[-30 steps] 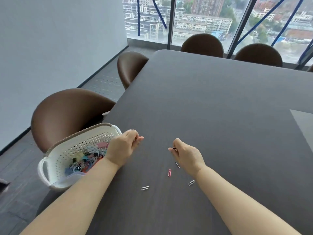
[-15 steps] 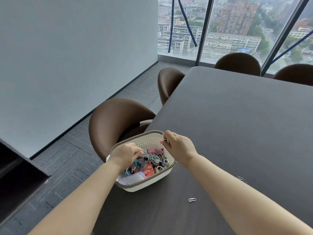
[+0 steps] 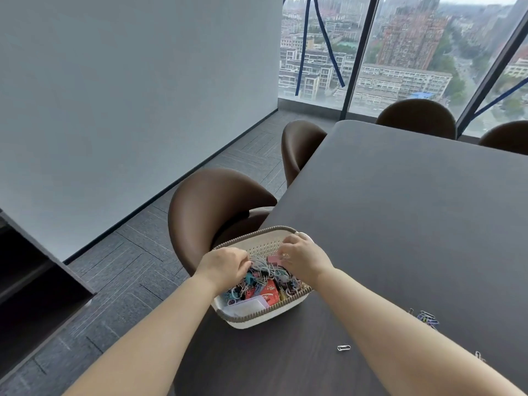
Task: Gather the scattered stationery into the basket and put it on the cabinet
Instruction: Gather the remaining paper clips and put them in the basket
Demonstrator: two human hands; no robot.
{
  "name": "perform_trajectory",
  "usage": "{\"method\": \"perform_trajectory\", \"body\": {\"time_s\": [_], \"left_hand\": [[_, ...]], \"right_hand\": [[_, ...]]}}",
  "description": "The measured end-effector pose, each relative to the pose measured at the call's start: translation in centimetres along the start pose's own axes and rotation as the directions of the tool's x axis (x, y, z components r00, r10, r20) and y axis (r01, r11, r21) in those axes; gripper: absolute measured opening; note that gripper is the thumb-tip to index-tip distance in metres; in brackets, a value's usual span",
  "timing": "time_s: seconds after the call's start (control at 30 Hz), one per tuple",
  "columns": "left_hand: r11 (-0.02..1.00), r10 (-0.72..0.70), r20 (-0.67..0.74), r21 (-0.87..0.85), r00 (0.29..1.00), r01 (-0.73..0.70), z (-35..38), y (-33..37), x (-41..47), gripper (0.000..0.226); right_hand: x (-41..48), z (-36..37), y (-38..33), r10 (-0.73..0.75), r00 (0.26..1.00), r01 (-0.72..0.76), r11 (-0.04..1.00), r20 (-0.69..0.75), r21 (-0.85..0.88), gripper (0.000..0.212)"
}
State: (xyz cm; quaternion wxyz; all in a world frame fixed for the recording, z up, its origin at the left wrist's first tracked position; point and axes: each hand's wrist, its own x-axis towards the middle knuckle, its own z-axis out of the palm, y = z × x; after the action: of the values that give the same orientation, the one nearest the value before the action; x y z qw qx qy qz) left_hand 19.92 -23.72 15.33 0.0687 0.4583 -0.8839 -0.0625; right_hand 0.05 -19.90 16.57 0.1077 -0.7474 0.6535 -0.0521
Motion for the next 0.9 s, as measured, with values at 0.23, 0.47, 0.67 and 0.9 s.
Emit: {"method": "perform_trajectory", "body": {"time_s": [0.23, 0.47, 0.67, 0.9], "left_hand": [[0.998, 0.054, -0.026, 0.043, 0.998, -0.053, -0.2, 1.4, -0.3, 0.027], [0.990, 0.142, -0.198, 0.029, 0.970, -0.139, 0.2, 5.5, 0.5, 0.013], [0.927, 0.368, -0.255, 0.021, 0.894, -0.375, 3.4, 13.8, 1.2, 0.025], [0.913, 0.403, 0.065, -0.101, 0.913, -0.395, 11.5, 20.7, -1.4, 0.038]], "right_hand": [[-0.7, 0.2, 0.9, -0.014, 1.000, 0.012, 0.995, -0.015, -0.095, 0.033], [-5.2, -0.6, 4.4, 0.047, 0.976, -0.045, 0.999, -0.211, 0.018, 0.038], [-12.4, 0.2, 11.0, 0.269, 0.943, -0.262, 0.963, -0.196, 0.065, 0.036], [-20.9, 3.9, 16.8, 0.449, 0.891, -0.445, 0.893, -0.065, 0.074, 0.044]]}}
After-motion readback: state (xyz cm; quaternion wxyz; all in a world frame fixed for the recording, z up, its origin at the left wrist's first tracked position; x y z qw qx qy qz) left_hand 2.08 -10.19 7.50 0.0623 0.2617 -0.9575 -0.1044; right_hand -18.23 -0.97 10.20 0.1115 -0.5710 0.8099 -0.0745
